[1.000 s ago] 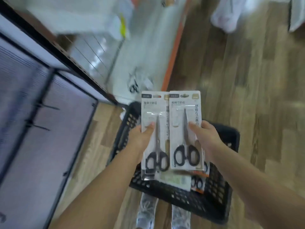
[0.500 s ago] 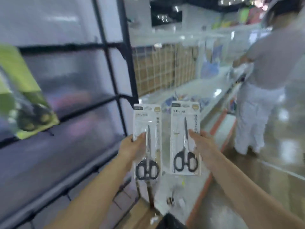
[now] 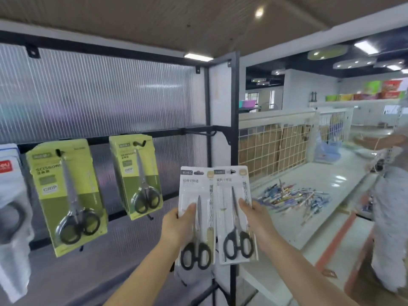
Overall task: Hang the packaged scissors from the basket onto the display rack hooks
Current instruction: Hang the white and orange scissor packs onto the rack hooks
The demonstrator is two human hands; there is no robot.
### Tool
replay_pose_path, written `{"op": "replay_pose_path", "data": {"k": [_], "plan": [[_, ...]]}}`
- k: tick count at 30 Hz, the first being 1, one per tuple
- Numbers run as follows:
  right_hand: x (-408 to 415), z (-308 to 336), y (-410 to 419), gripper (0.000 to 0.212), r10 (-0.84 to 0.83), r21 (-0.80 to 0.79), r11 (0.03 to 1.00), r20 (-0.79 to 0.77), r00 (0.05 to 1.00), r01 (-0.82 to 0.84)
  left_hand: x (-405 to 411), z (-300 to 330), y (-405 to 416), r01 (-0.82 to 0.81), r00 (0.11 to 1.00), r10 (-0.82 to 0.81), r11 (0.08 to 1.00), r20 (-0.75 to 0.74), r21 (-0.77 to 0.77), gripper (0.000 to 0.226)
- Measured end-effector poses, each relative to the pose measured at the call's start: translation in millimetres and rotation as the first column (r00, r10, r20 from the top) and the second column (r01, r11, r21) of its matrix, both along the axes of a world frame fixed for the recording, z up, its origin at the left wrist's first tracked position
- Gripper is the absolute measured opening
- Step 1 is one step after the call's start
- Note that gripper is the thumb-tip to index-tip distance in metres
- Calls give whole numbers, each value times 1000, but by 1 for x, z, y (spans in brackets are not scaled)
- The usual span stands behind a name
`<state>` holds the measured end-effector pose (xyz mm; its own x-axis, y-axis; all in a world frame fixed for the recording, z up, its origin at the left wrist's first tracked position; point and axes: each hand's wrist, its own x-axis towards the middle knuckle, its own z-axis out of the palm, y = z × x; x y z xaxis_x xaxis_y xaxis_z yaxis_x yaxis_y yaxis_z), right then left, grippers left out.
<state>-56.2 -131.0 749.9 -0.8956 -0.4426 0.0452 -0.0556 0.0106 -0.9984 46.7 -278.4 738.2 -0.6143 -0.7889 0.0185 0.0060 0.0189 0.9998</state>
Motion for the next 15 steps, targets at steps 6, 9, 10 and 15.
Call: {"op": "replay_pose_path", "data": {"k": [6, 9, 10, 15], "plan": [[-23, 48, -28, 54, -116, -4, 993, -144, 983, 117, -20, 37, -25, 8, 997, -13, 998, -82, -65, 29], [-34, 66, -36, 53, -131, 6, 991, -209, 969, 135, -29, 47, -38, 15, 994, -25, 995, -105, -96, 33], [-37, 69, -39, 54, -142, 0, 989, -224, 964, 145, -31, 50, -40, 20, 993, -31, 995, -111, -96, 36], [-44, 80, -49, 54, -144, -26, 990, -224, 964, 141, -37, 51, -48, 15, 993, -26, 996, -116, -91, 34]]}}
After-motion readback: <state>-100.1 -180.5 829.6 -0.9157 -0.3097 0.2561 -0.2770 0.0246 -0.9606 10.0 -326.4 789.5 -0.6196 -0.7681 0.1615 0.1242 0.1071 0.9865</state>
